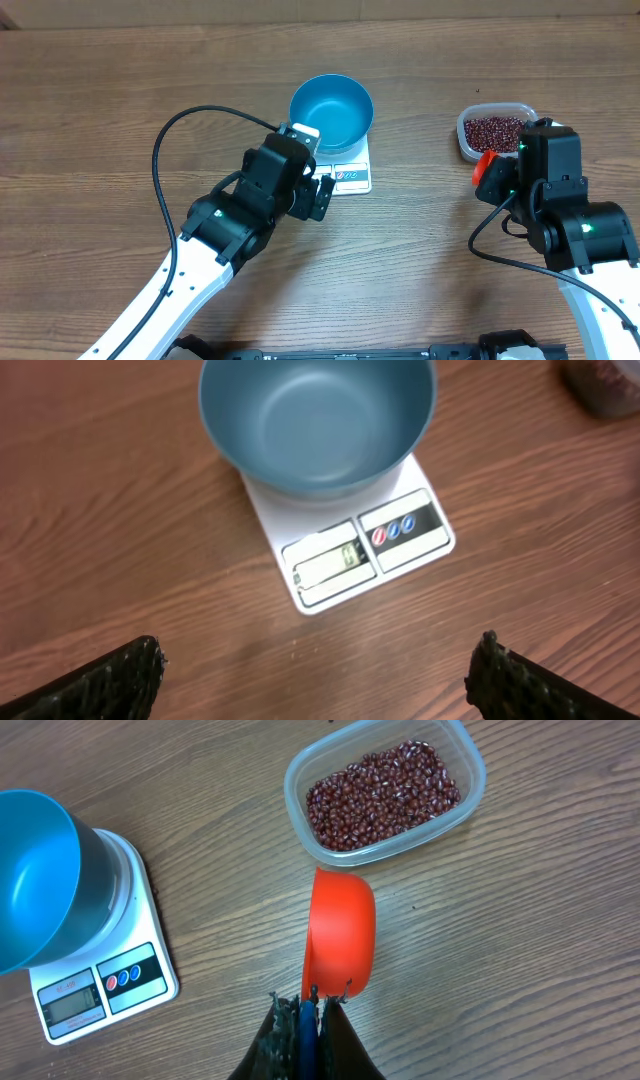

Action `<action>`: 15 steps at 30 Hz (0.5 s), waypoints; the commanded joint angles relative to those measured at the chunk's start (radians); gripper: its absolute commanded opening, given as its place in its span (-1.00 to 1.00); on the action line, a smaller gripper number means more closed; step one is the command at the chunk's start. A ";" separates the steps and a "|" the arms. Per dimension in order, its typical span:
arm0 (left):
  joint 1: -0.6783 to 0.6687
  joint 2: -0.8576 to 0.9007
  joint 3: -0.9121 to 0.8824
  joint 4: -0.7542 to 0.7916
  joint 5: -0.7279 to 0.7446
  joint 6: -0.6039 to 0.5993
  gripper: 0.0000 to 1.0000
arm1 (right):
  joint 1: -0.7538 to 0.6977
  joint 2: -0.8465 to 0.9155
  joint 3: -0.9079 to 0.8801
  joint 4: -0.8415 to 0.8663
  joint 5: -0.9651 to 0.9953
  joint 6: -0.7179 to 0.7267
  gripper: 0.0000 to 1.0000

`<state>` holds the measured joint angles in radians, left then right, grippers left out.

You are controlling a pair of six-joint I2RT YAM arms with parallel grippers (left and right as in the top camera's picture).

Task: Scoop item into bowl and weigh 150g on scale
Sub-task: 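Pull the left gripper back from the scale, then lower the red scoop into the bean tub and scoop beans with right gripper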

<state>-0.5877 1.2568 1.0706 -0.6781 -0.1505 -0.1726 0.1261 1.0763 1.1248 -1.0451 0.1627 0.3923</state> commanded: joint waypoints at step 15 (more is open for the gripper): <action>0.008 0.000 -0.010 0.000 0.011 0.015 0.99 | 0.002 -0.002 0.027 0.053 0.039 -0.137 -0.93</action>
<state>-0.5850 1.2568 1.0683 -0.6781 -0.1501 -0.1726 0.1261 1.0763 1.1244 -1.0149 0.1661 0.3214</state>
